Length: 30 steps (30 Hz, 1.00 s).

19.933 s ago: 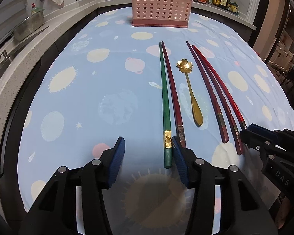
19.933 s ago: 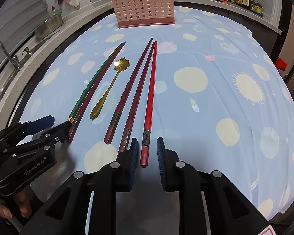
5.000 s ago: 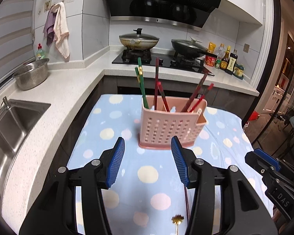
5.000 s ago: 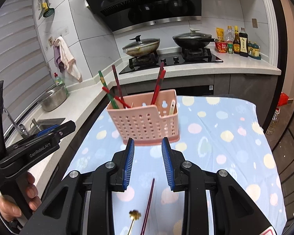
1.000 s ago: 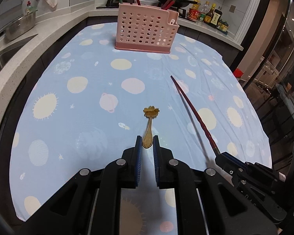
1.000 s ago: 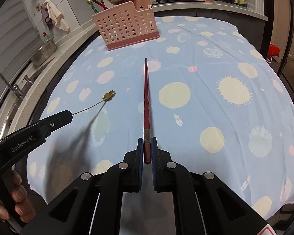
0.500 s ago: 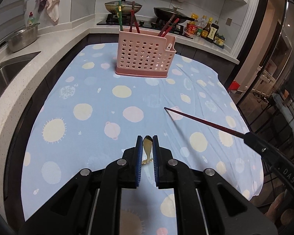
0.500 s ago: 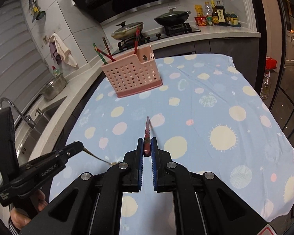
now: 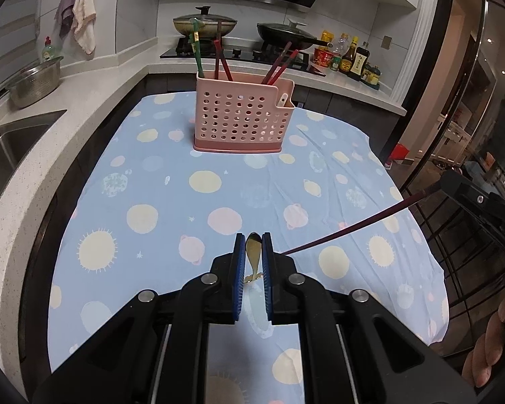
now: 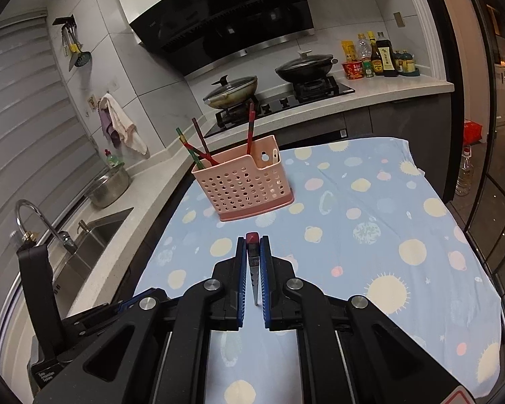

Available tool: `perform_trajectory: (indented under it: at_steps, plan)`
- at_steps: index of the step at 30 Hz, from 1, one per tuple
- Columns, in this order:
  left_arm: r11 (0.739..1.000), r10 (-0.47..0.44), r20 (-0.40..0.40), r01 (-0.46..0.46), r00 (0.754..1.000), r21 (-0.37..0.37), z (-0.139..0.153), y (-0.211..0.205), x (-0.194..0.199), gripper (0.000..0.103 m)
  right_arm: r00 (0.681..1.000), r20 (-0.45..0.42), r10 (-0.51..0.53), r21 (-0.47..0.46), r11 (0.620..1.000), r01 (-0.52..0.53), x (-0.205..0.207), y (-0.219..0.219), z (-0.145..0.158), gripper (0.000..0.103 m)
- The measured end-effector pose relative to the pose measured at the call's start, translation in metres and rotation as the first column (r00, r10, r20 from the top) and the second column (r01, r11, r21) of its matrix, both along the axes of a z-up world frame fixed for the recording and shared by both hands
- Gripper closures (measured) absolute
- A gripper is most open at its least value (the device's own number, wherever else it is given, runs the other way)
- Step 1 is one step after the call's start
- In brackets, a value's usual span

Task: Organize utensils
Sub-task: 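Lift the spoon with the left tool while the right tool carries the chopstick toward the holder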

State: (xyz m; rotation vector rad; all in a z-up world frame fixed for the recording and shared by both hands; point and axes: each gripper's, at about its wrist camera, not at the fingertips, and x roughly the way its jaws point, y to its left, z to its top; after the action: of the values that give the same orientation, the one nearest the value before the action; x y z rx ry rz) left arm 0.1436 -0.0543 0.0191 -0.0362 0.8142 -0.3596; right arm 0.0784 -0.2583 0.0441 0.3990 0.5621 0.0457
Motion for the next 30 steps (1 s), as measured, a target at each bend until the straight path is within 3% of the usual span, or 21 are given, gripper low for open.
perform_trajectory:
  at_steps: [18, 30]
  plan:
    - [1.0, 0.008, 0.052, -0.006, 0.999, -0.022, 0.037, -0.002, 0.035, 0.094, 0.997, 0.071, 0.034, 0.003, 0.999, -0.034, 0.042, 0.001, 0.032, 0.096]
    - [0.998, 0.043, 0.13, -0.035, 0.991, -0.06, 0.081, 0.01, 0.083, 0.094, 0.992, 0.127, -0.016, -0.011, 1.0, 0.018, 0.087, -0.021, 0.061, 0.096]
